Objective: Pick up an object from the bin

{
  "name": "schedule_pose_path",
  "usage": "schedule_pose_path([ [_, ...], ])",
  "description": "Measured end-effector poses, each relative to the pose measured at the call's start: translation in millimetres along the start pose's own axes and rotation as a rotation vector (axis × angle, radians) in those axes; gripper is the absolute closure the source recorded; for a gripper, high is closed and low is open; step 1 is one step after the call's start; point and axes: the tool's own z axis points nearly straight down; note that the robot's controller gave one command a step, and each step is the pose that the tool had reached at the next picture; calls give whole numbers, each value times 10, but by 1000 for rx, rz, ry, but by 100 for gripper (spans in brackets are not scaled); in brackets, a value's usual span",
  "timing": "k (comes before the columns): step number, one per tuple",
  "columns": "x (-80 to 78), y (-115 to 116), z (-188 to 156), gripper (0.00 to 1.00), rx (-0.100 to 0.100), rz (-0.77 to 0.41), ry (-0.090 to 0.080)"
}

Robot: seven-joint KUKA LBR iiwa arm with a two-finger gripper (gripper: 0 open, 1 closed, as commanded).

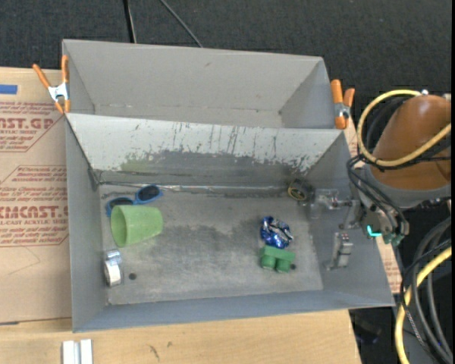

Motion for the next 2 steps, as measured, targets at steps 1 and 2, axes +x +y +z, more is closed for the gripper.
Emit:
schedule_pose_path([
  [1,-242,454,1008,0,5,-291,-16],
  [2,-232,448,994,100,5,-291,-11],
])
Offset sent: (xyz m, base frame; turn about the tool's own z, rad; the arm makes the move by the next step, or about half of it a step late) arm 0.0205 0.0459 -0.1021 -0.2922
